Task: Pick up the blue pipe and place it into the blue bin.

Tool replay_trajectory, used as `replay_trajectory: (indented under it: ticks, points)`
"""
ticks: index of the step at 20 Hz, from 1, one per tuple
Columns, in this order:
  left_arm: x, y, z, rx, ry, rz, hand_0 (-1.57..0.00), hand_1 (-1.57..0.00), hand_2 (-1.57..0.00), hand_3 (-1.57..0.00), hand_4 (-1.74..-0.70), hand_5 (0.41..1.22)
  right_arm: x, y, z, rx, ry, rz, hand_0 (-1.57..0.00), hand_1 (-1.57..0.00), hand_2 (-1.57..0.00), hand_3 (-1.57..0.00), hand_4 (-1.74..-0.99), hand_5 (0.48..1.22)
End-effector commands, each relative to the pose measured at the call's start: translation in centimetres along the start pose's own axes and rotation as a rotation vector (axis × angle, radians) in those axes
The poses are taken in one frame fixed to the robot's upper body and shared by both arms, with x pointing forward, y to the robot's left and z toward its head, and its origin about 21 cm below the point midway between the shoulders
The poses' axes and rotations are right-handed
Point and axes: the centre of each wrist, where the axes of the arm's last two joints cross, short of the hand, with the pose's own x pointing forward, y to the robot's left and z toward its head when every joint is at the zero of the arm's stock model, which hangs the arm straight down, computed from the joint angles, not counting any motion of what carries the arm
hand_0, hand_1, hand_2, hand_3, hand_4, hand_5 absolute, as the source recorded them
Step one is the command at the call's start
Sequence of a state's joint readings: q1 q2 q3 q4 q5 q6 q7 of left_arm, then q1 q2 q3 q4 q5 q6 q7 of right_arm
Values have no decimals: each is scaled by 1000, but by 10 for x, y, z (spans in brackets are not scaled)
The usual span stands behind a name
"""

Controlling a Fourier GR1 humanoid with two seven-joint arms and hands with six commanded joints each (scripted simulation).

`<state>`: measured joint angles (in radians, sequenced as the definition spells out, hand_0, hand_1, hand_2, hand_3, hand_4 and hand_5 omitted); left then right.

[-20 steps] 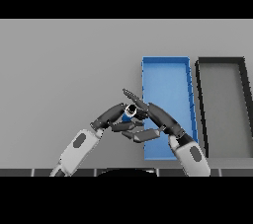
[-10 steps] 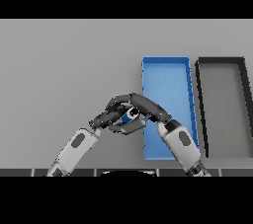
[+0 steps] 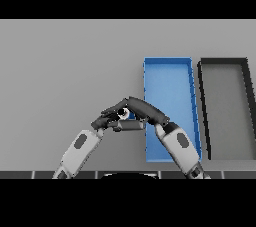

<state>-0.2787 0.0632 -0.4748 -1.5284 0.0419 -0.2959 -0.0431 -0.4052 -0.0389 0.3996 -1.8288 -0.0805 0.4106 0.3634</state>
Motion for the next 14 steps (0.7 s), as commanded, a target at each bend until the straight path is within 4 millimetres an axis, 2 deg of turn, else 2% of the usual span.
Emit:
replay_trajectory:
  ticks: [1, 3, 4, 6, 8, 9, 11, 14]
  points:
    - [-1, 1, 1, 1, -4, 0, -1486, -1478, -1390, -1465, -1719, 1221, 1, 2, 0, 4, 2, 0, -1498, -1496, -1500, -1468, -1465, 1118]
    - [-1, 0, 3, 14, -14, 9, -1516, -1512, -1388, -1503, -1727, 1221, 2, 1, -1, -11, -9, -19, -1524, -1523, -1525, -1505, -1475, 1155]
    - [1, 2, 5, 8, -22, -11, -1435, -1354, -1221, -1333, -1648, 1221, 2, 1, 2, -27, -29, -38, -1533, -1533, -1534, -1518, -1480, 1168]
    - [4, 6, 7, -42, -16, -110, -925, -866, -781, -853, -1415, 1221, 1, 4, 4, -35, -57, -62, -1547, -1546, -1548, -1537, -1487, 1187]
    - [3, 7, 11, -107, -3, -168, -592, -554, -500, -546, -1216, 1221, 3, 5, 5, -25, -37, -62, -1556, -1555, -1556, -1549, -1490, 1199]
    - [4, 8, 10, -110, -4, -188, -473, -443, -399, -436, -1143, 1187, 7, 8, 3, -23, -32, -52, -1559, -1558, -1559, -1554, -1491, 1204]
    - [0, 8, 11, -107, 5, -209, -303, -283, -255, -279, -1041, 1020, 4, 7, 0, -14, -24, -58, -1563, -1563, -1563, -1560, -1493, 1210]
    - [0, 11, 11, -86, 101, -236, -154, -145, -130, -142, -942, 785, 7, 4, 0, -17, -101, -54, -1567, -1567, -1567, -1565, -1496, 1215]
